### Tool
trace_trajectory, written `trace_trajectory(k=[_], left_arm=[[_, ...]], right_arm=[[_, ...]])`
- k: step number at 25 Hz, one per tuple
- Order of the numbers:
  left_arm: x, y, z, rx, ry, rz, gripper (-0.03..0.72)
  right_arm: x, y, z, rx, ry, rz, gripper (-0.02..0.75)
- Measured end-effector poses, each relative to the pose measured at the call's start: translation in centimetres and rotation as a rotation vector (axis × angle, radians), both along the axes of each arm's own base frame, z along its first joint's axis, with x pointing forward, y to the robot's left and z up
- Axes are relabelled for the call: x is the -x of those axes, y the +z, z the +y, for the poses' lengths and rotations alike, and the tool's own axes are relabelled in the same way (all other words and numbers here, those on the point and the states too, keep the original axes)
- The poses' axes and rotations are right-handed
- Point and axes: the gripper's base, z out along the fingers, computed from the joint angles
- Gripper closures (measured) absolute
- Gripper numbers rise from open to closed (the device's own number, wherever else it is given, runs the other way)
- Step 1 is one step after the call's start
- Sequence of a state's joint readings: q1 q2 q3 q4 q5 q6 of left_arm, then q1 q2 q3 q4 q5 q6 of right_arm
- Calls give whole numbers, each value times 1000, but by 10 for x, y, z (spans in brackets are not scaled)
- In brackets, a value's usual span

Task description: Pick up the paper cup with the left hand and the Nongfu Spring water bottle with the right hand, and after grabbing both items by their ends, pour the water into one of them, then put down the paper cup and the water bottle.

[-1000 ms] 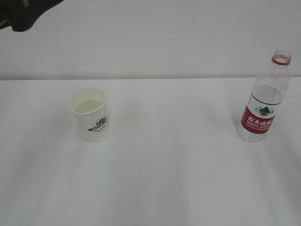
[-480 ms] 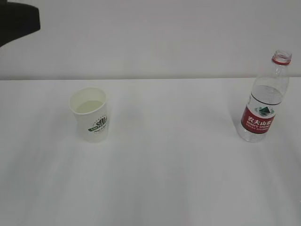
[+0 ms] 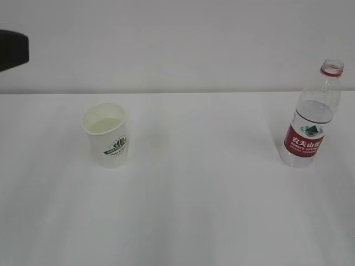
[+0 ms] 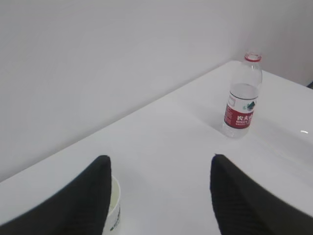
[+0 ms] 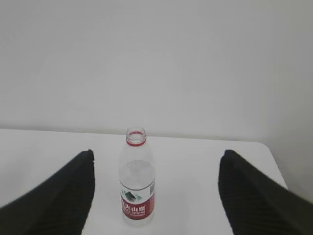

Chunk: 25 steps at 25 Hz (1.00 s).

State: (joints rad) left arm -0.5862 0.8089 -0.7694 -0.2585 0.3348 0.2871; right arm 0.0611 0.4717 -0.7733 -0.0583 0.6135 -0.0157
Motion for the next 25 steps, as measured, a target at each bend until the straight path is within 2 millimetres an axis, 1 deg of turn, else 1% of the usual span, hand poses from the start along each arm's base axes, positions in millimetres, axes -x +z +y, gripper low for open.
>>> trace_trajectory(k=[6,11,20,25], left_arm=[[9,-1,4,-25,-19,30,228],[20,-1,9,-47,-38,58,241],[40,-13,18,-154,-98,206,247],[54,-11,25,-153,-113,203,265]], right_arm=[[14,-6,-1,1,-6,63,146],[32,-8,-3,4,-8,64,146],[65,-18,-5,15,-6,115,147],[82,-24,-3,30,30,145,148]])
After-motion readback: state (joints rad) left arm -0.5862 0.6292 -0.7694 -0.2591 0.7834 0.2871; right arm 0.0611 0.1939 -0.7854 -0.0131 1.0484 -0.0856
